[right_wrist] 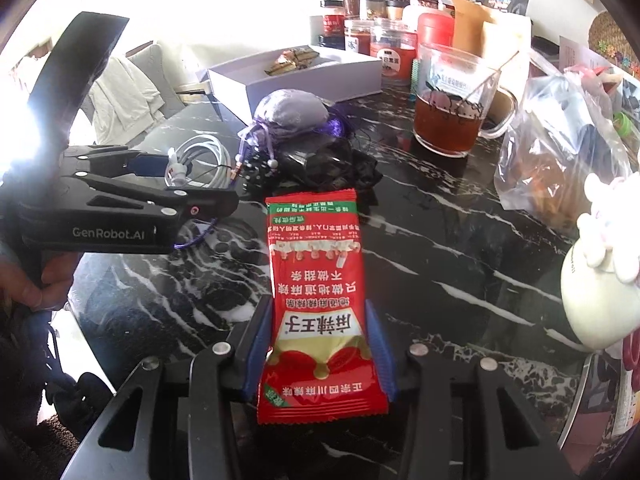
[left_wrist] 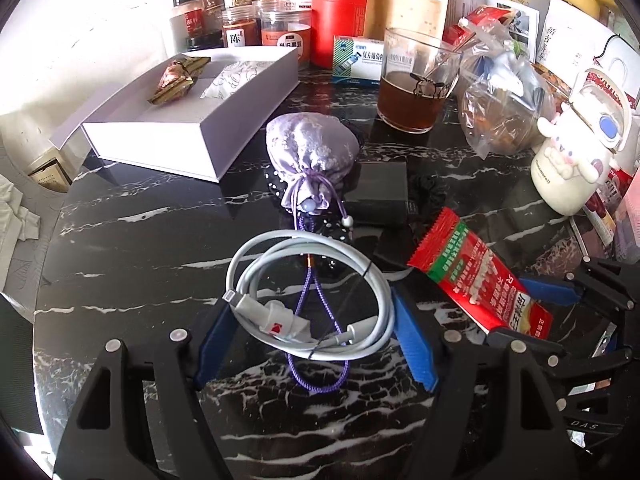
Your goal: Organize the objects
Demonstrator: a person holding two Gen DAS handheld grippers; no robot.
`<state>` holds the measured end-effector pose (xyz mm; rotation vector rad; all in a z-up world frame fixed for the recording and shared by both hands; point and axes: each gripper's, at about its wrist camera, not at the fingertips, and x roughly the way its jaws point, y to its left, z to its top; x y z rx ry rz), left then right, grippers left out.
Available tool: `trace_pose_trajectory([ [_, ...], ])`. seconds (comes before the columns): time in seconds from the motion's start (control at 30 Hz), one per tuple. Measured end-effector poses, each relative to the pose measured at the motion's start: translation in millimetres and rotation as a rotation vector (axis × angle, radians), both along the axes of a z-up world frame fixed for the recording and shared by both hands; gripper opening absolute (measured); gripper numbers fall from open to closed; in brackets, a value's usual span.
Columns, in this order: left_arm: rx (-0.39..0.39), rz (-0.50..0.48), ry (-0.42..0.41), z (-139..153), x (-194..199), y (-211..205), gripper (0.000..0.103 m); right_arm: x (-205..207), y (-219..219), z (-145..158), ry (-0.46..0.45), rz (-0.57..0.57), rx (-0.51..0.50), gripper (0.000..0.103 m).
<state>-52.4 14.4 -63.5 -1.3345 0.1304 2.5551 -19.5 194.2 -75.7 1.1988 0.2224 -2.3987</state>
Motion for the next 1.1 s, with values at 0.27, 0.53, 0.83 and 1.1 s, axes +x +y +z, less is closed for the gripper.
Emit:
trace_pose_trajectory([
  [0.27,-0.018,0.037,0.032,17,18,-11,0.072,12,-7,18,0.041,0.041,-0.008,0.046],
  [0.53,-0.032,0.102,0.074,40,46,-32,0.072,21,-25,37,0.09,0.113,-0.022,0.046],
  [0.83,-0.028,0.204,0.087,53,77,-62,0.072,33,-50,51,0.115,0.213,-0.046,0.046],
  [1.1,-0.03,0.266,0.09,62,82,-86,0.072,30,-68,61,0.131,0.272,-0.065,0.046],
])
